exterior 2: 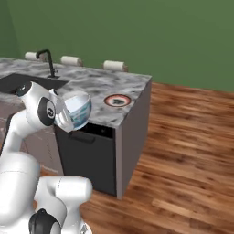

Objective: Move the bowls from the cabinet to the plates on the dining table.

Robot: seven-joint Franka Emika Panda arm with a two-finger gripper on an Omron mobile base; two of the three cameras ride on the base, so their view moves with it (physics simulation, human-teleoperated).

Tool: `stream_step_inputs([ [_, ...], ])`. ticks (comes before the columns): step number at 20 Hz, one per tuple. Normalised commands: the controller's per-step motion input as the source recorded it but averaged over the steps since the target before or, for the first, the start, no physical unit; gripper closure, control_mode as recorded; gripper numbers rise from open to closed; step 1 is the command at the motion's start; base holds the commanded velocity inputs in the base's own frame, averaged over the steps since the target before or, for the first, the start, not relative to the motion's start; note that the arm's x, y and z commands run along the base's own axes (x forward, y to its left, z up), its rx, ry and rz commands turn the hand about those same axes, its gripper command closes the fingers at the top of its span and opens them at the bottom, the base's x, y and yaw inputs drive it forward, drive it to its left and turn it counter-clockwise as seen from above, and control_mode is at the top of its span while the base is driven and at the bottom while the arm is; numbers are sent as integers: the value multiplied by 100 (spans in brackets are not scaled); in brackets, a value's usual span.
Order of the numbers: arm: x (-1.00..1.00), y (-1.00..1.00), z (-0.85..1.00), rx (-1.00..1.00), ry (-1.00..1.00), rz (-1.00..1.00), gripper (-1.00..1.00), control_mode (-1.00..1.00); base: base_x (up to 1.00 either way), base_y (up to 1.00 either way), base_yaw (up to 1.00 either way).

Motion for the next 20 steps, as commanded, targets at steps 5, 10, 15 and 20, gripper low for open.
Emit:
stream_step_inputs([
  [5, 0, 0, 0, 0, 0, 0, 100, 100, 10, 58, -35],
  [10, 0, 0, 0, 0, 0, 0, 100, 100, 18, 48, -32],
  [15, 0, 0, 0, 0, 0, 0, 100, 100, 36, 35, -23],
  [20, 0, 0, 0, 0, 0, 0, 100, 100, 49, 46, -15],
])
